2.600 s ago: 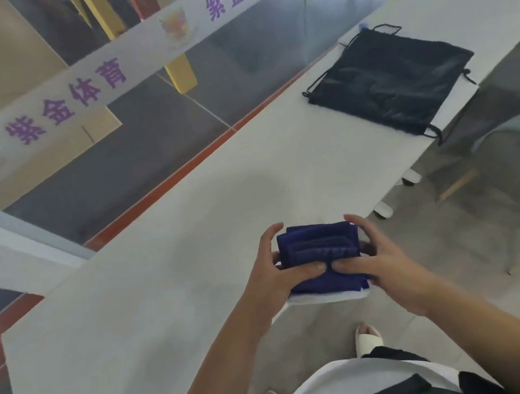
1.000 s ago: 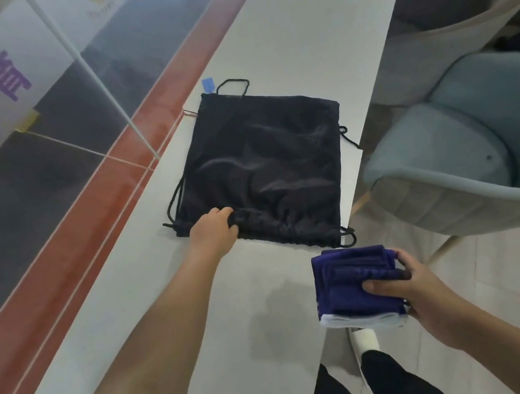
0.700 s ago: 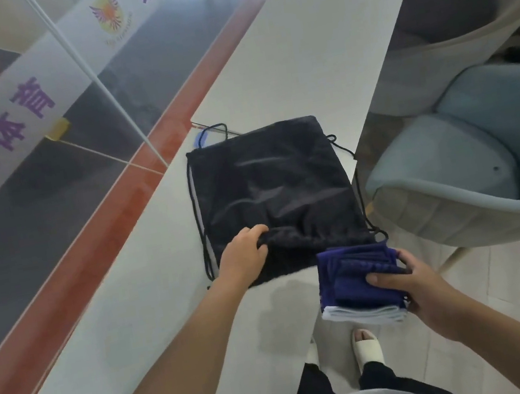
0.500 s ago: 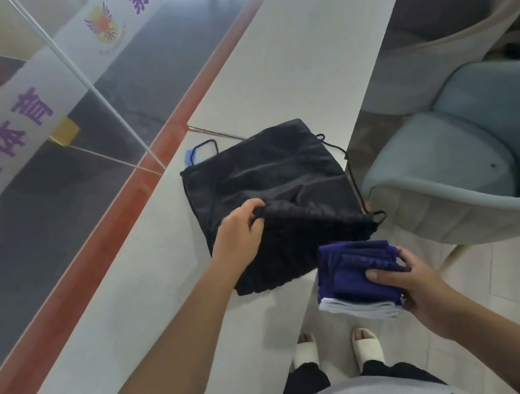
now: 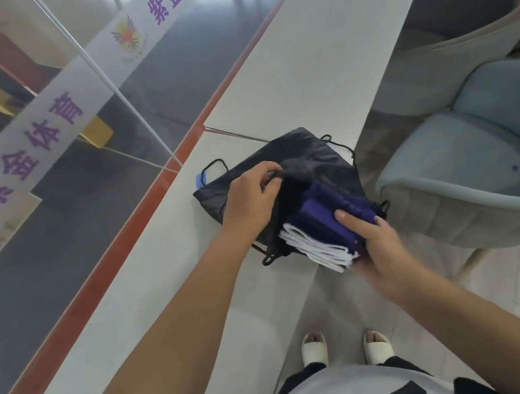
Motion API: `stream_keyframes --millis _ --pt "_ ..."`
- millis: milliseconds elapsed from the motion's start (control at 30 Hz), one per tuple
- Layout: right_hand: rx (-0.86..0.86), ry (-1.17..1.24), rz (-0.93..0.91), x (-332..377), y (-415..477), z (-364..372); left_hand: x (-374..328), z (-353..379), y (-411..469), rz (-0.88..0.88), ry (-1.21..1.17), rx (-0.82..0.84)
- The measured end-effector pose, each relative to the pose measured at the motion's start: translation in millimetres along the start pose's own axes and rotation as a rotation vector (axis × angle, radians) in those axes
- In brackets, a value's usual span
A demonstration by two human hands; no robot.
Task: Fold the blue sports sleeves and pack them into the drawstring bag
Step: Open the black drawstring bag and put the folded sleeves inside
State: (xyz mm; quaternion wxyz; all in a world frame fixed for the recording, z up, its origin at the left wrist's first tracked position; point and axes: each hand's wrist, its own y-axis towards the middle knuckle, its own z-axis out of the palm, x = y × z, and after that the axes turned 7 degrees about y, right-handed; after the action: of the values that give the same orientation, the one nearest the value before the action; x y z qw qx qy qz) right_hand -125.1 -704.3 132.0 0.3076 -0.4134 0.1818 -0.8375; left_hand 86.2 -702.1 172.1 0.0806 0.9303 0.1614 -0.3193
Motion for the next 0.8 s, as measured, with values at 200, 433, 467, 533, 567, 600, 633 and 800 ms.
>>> stream_keyframes --millis 200,433,467,533,567,600,633,800 --pt "-0.056 0.175 0.155 -10.8 19.9 3.2 -5.4 -0.7 -13.2 -0.001 0.053 0.067" --pt "-0.104 0.232 0.146 -19.4 19.9 -11.2 -1.9 -0.5 -25.6 -0.031 0.003 0.134" --pt "-0.108 0.266 0.166 -18.0 18.8 -13.6 -1.0 -0.3 -27.0 -0.034 0.001 0.141" --pt "-0.122 0.342 0.190 -13.1 18.0 -20.1 2.0 -1.1 -30.2 -0.061 -0.008 0.141" --pt "-0.126 0.360 0.188 -9.1 18.5 -23.6 4.1 -1.5 -31.6 -0.075 -0.010 0.138" --pt "-0.123 0.337 0.171 -5.4 18.9 -26.1 5.5 -2.0 -32.5 -0.083 -0.013 0.131" --pt "-0.102 0.283 0.146 -3.2 19.4 -27.1 5.6 -2.8 -32.5 -0.082 -0.020 0.115" --pt "-0.111 -0.560 -0.206 -20.2 10.6 -34.5 -17.6 -15.2 -13.6 -0.107 -0.207 -0.088"
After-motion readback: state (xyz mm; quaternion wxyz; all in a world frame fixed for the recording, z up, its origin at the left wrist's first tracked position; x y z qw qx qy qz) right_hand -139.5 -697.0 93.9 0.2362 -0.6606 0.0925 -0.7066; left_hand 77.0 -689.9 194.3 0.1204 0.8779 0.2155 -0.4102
